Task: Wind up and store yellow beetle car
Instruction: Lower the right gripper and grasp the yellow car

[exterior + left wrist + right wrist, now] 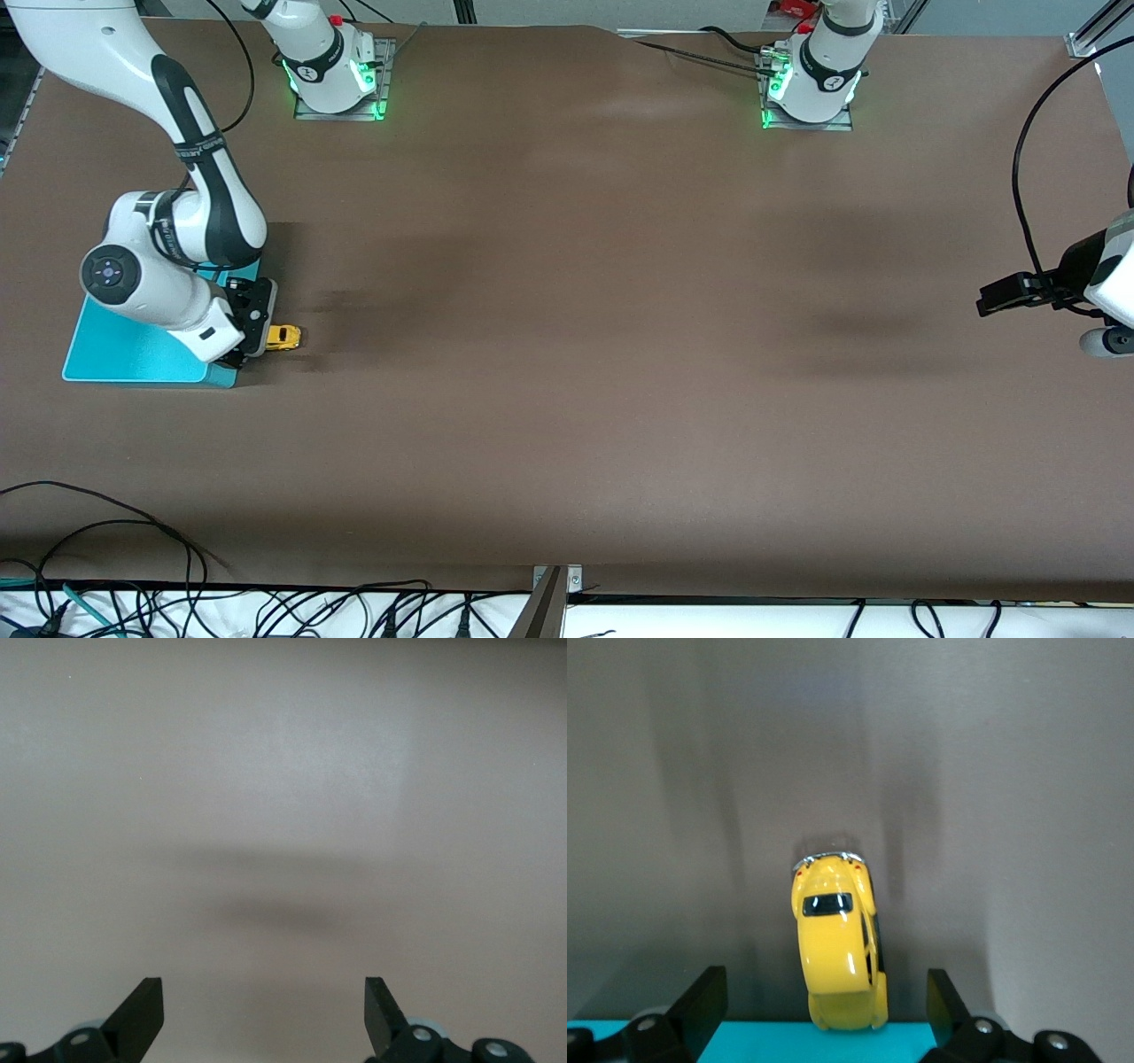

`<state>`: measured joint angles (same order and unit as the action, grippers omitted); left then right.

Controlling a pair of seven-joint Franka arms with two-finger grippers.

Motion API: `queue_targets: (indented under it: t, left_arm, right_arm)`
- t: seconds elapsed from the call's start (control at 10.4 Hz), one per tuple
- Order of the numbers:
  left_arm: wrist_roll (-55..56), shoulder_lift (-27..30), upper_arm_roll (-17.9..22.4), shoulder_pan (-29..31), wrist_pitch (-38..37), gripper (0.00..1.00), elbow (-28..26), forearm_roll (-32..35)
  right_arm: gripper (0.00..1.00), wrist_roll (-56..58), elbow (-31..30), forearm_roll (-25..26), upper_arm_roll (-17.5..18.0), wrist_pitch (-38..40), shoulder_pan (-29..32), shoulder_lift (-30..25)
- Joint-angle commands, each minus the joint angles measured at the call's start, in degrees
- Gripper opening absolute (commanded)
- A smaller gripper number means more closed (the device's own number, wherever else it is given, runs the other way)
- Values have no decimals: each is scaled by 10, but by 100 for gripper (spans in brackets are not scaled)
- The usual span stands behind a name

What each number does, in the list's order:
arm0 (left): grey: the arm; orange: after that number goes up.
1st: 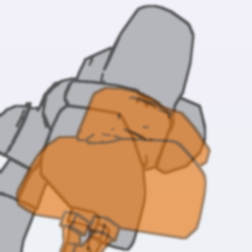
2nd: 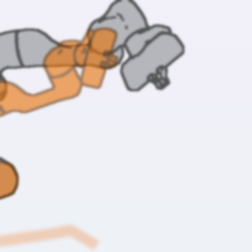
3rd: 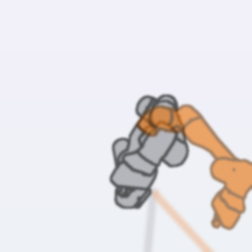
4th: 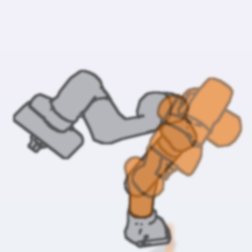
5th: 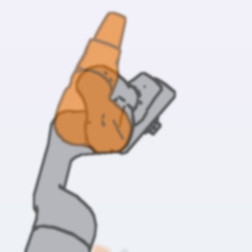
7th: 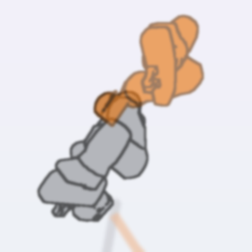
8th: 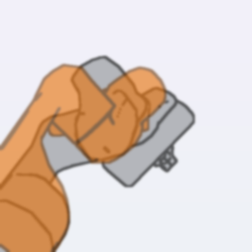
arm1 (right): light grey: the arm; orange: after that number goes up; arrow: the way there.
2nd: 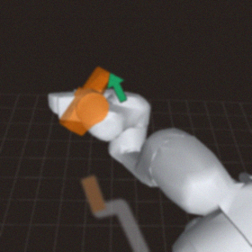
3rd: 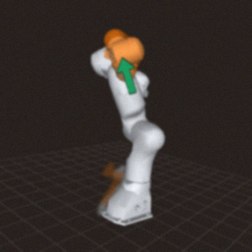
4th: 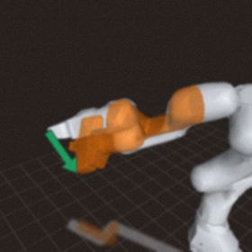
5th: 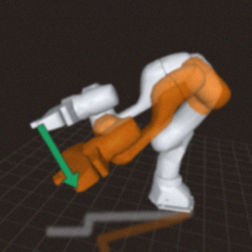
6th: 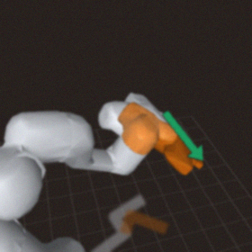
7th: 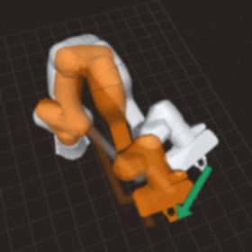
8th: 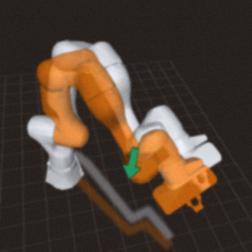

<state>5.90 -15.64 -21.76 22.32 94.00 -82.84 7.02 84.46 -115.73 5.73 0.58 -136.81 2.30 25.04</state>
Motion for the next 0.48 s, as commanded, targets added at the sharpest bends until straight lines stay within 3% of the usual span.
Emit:
queue_targets:
  t: [0.0,0.39]
  left_arm:
    - [-15,5,0,4,-5,100,-4,-4]
    - [-15,5,0,4,-6,100,-4,-4]
  right_arm:
    - [100,27,-55,3,5,-66,7,-12]
    - [92,71,-63,2,5,-114,21,10]
